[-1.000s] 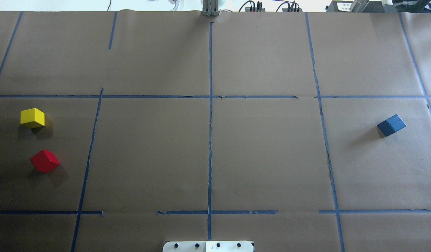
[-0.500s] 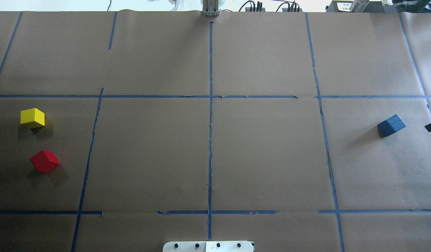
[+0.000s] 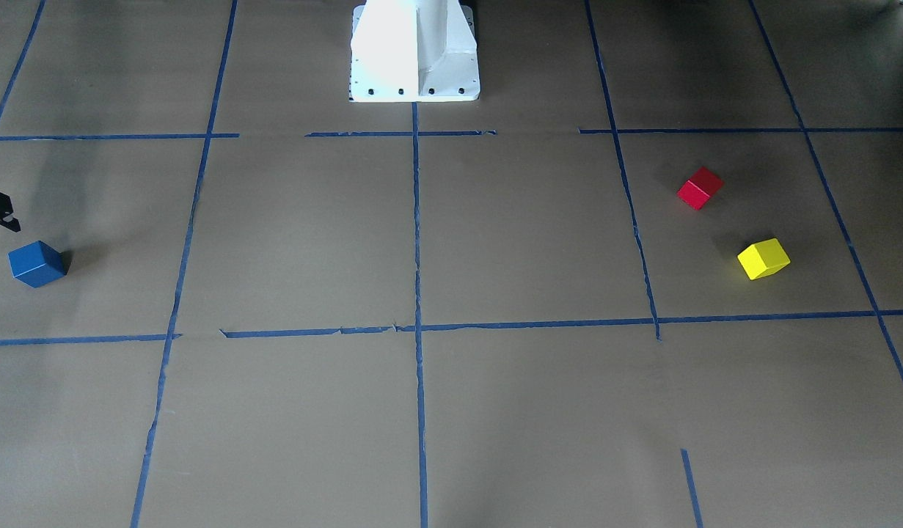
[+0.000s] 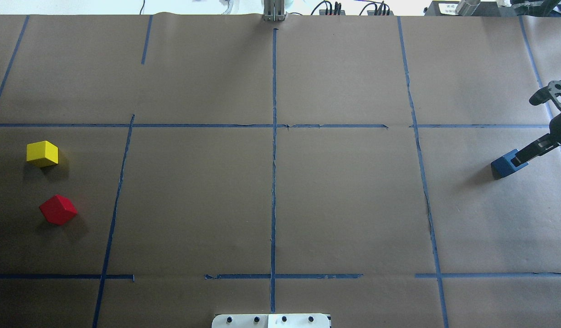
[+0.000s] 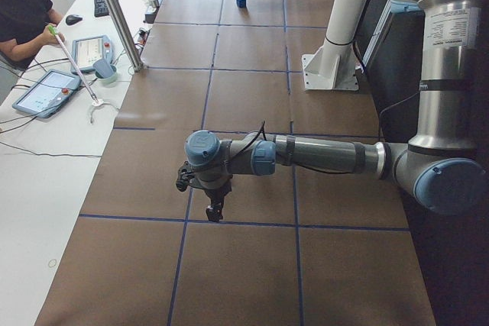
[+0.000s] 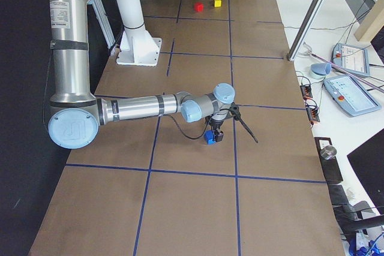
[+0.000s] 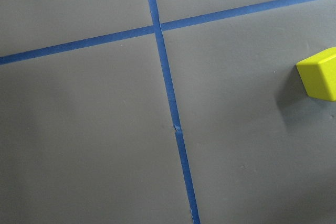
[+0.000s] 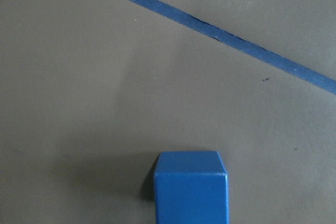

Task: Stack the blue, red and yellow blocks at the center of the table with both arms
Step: 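Lower the right gripper onto the blue cube and grasp it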

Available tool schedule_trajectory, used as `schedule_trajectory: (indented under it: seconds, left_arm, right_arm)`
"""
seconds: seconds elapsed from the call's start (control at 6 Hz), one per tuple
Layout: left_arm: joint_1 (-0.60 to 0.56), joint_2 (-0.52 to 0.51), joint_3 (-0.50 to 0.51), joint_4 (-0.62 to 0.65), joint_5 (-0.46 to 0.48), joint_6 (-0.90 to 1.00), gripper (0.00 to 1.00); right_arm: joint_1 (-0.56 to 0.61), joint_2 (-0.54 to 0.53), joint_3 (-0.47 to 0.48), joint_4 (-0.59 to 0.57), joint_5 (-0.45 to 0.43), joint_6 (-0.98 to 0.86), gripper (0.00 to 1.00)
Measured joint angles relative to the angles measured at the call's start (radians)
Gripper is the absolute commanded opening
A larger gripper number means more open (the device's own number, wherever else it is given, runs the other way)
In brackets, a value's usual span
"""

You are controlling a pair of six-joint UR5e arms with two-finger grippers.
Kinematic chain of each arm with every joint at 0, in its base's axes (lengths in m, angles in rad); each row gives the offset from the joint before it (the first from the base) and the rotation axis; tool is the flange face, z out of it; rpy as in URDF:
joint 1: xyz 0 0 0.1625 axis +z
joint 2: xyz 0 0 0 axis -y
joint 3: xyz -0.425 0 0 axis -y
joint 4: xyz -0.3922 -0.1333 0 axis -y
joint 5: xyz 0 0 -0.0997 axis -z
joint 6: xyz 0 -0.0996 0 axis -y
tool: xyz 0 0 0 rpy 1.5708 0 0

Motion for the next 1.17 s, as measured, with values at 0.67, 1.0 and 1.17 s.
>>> schedule_trajectory:
  seconds: [0.67, 1.0, 1.17]
  left_arm:
    - [0.0, 0.002, -0.022, -0.001, 0.001, -0.004, 1.0]
    - [0.0, 0.004, -0.023, -0.001, 0.0, -0.004, 1.0]
    - [-0.001, 0.005, -0.026, -0.001, 0.0, -0.004, 1.0]
  right_arm:
    - [-0.062, 0.017, -0.119, 0.136, -0.057, 0.033, 0.0]
    - [-0.065, 0.059, -0.107, 0.13, -0.04, 0.054, 0.0]
    - [-0.085, 0.107, -0.074, 0.112, -0.025, 0.122, 0.0]
